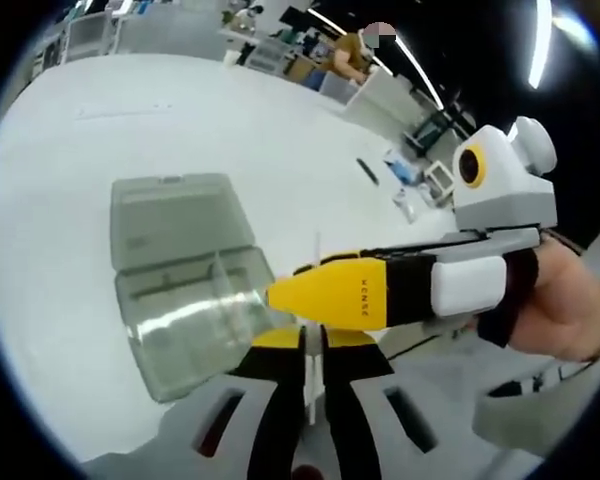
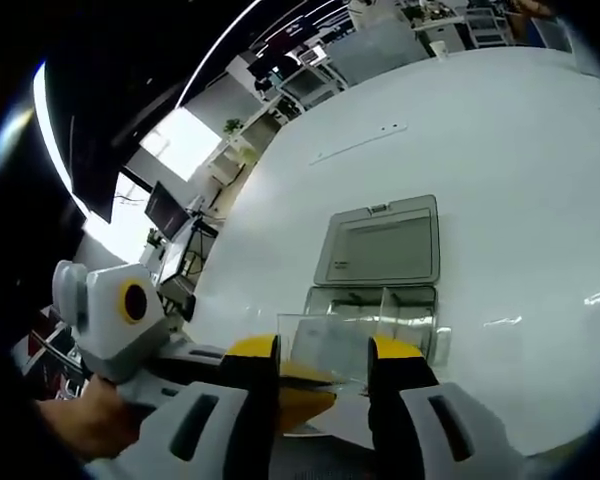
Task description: Insert the divider into the dual guide fixture by aligning both edges with the guide slots and pushing it downward to the bottom, including one-sided entry, uneven engagement, binding, and posture correction.
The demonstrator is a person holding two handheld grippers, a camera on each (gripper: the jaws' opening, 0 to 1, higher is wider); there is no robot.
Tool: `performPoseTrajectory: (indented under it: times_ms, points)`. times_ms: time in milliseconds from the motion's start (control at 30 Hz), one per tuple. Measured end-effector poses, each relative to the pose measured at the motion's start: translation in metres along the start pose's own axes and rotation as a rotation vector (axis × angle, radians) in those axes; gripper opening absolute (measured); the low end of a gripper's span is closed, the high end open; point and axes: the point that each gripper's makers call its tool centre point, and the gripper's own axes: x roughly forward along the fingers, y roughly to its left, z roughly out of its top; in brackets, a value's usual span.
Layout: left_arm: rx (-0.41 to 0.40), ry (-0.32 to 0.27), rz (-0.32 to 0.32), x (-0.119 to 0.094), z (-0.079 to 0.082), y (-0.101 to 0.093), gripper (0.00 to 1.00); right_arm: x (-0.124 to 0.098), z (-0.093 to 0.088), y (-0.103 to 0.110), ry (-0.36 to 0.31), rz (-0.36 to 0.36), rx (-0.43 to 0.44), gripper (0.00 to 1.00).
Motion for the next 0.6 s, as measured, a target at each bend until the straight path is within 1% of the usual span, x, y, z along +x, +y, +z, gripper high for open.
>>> performPoseTrajectory:
  times_ms: [67,167,333,467,500,533,567,600]
  points:
    - [0.027,0.009,0.009,0.0,-0.001,0.0,0.02,0.001,-0.001,0.0,0.002,0.0,0.004,0.31]
    - [0.042,0.016,0.01,0.0,-0.002,0.001,0.01,0.002,-0.002,-0.001,0.011,0.004,0.001,0.31]
    - [0.026,0.026,0.001,-0.001,-0.002,0.003,0.01,0.003,-0.003,0.0,0.024,0.033,-0.015,0.32]
    - [0.023,0.028,-0.006,-0.002,0.0,0.004,0.01,0.003,-0.001,0.002,0.005,0.044,-0.025,0.33]
    - [0.022,0.031,-0.008,-0.003,-0.001,0.005,0.01,0.004,-0.001,0.002,0.007,0.046,-0.028,0.37]
    - [0.021,0.031,-0.008,-0.003,-0.001,0.006,0.01,0.004,0.0,0.005,0.002,0.061,-0.029,0.44]
    - [0.014,0.032,-0.011,-0.004,0.0,0.007,0.01,0.003,0.003,0.01,-0.012,0.082,-0.005,0.5]
    - [0.012,0.032,-0.012,-0.005,0.0,0.008,0.01,0.002,0.003,0.011,-0.013,0.09,-0.007,0.5]
